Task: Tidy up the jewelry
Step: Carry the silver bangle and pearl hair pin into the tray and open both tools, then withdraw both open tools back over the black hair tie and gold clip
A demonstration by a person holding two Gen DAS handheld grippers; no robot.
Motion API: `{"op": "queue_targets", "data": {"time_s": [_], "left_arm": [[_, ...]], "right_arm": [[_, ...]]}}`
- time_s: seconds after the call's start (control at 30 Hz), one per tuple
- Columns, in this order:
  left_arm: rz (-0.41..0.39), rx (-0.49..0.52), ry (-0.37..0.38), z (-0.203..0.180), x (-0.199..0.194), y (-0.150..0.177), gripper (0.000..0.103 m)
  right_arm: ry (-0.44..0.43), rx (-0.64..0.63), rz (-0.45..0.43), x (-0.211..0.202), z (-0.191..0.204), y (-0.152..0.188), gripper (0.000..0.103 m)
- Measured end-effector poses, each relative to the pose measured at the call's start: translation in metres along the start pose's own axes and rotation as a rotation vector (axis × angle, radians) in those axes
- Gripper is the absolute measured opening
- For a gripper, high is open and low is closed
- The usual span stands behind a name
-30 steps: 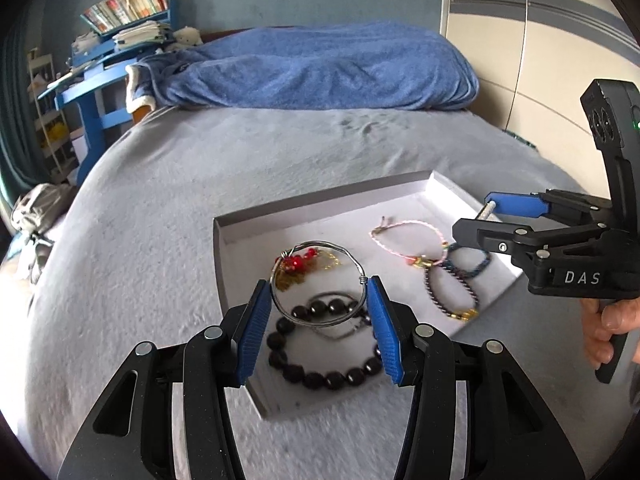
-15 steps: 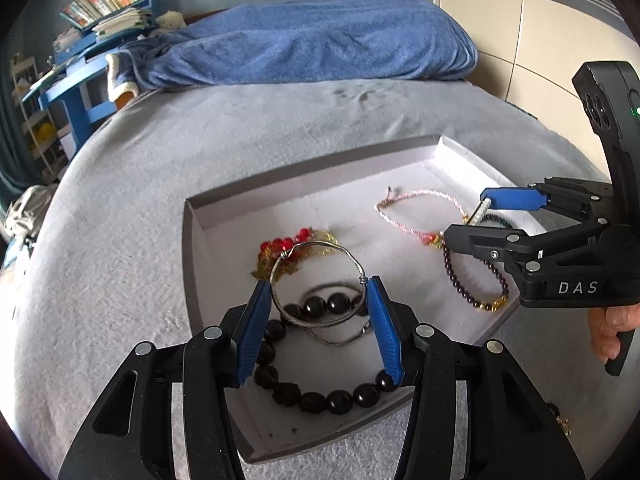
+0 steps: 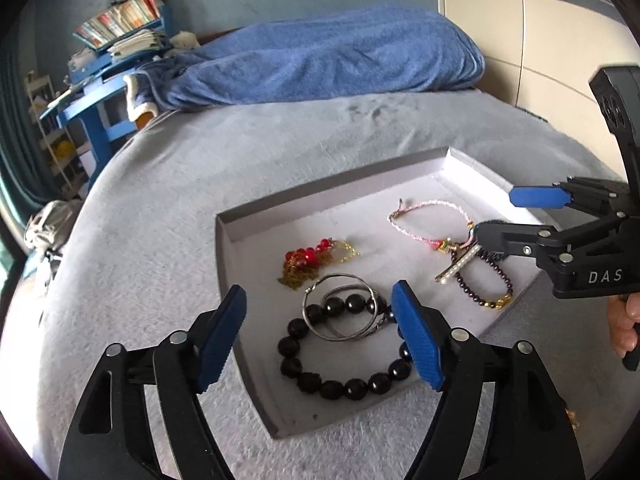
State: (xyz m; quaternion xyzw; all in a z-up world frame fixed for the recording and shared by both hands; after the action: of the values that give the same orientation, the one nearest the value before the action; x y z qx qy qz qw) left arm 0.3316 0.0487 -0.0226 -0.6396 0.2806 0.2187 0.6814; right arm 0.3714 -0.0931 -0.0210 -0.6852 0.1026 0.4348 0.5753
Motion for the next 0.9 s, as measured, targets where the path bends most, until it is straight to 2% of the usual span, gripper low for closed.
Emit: {"op": "queue_targets", "data": {"time_s": [0.23, 0.47, 0.9], "left_arm": [[-0.022, -0.041, 0.022, -0.003, -0.031, 0.016, 0.08], [0.001, -0.045, 0.049, -0.016, -0.052, 0.05, 0.08], [0.071, -0.071, 0.104, -0.041, -0.07, 0.102, 0.08]], "right_arm": [[0.0, 0.055, -0.051, -0.032, -0.005, 0.014, 0.077], [0.022, 0.075, -0.071, -0.056, -0.007, 0.035, 0.078], [0.076, 0.138, -0.042, -0.083, -0.02, 0.105, 0.079]]}}
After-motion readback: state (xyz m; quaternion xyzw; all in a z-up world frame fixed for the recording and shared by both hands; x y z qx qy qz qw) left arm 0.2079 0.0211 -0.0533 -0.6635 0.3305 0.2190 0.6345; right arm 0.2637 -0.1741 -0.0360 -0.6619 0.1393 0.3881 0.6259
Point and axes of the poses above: each gripper's, at about its wrist camera, not at the fingertips, and x roughly the way its jaws point, z to its left, y to its underside, the point moved 6 cm from there along x, roughly the way its jaws point, and after that the axes turned 4 degrees about -x, right-handed, at the moved point
